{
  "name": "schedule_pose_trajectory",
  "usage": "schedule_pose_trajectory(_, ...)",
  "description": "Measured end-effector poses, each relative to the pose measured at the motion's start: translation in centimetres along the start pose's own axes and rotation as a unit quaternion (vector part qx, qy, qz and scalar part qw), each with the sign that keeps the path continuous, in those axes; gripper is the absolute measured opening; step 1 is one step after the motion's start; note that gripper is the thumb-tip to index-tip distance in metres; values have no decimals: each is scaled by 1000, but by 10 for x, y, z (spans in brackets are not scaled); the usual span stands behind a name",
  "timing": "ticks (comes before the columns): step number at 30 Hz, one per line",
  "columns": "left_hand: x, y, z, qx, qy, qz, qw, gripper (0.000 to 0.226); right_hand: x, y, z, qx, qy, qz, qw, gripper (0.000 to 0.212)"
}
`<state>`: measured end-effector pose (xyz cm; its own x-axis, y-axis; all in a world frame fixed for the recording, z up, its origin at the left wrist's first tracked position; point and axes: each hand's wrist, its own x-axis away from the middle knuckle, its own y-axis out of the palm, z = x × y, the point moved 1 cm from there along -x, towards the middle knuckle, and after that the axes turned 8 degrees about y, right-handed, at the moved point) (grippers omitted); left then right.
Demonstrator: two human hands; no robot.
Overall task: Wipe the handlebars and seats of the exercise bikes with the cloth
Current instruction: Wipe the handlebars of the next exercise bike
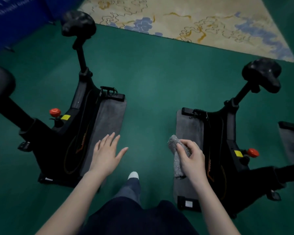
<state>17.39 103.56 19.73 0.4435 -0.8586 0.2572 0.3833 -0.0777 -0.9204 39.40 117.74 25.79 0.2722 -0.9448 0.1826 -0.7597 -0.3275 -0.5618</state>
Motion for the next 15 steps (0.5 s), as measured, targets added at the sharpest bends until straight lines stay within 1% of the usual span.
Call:
schedule_pose_trajectory(5, -39, -24, -28, 16, -26, 17, 999, 66, -50, 31, -27, 21, -16, -17, 1000, 10)
schedule_pose_trajectory(9, -54, -39, -44, 33, -60, 41, 997, 67, -80, 56, -50, 33, -38, -50, 997, 9)
schedule_pose_trajectory(15, -71, -47, -60, 46, -128, 52, 989, 68, -127, 88, -78, 46, -83, -117, 989, 8)
